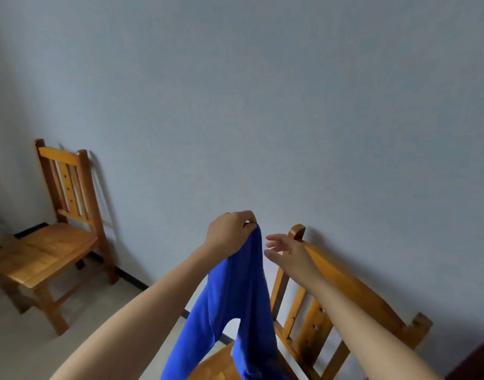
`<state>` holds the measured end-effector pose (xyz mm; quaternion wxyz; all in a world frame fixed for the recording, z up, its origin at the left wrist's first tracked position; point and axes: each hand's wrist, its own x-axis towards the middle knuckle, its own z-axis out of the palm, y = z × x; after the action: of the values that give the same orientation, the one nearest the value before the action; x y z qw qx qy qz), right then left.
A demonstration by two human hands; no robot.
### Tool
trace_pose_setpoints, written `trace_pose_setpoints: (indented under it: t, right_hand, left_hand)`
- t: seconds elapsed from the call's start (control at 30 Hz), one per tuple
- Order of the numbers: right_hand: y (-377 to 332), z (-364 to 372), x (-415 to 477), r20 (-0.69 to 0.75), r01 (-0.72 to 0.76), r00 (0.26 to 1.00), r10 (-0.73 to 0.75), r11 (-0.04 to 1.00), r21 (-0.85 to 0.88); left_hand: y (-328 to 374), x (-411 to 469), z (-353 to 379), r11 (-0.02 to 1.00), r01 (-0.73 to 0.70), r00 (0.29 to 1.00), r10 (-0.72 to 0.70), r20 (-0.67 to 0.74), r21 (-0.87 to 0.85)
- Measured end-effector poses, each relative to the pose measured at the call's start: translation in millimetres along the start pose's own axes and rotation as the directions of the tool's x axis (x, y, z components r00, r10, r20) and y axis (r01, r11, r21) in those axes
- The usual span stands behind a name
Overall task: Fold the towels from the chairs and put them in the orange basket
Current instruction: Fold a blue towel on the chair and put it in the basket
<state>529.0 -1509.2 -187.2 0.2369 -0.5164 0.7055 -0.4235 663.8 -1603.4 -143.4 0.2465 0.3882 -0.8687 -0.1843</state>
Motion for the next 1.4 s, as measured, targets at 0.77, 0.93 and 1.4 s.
trace_pose_setpoints:
  t: [0.77, 0.93, 1.4]
  right_hand:
    - [-52.9, 34.5, 35.1, -0.016, 0.101, 0.995, -0.100, 0.973, 0.209]
    - [-34.7, 44.1, 33.3, 0.084, -0.005, 0.996, 0.013, 0.996, -0.094]
    - [-77.2, 76.2, 21.5, 0.325, 0.218, 0.926, -0.190, 0.974, -0.054]
  left_hand:
    - [-134.5, -76.1, -27.2, 0.468, 0.487, 0.872, -0.312, 0.378, -0.738]
    - [-124.9, -75.6, -42.1, 0.267, 0.334, 0.903, -0.366, 0.226, -0.904]
    - [-107.4, -70.3, -38.4, 0.887, 0.311, 0.942, -0.239, 0.237, -0.341]
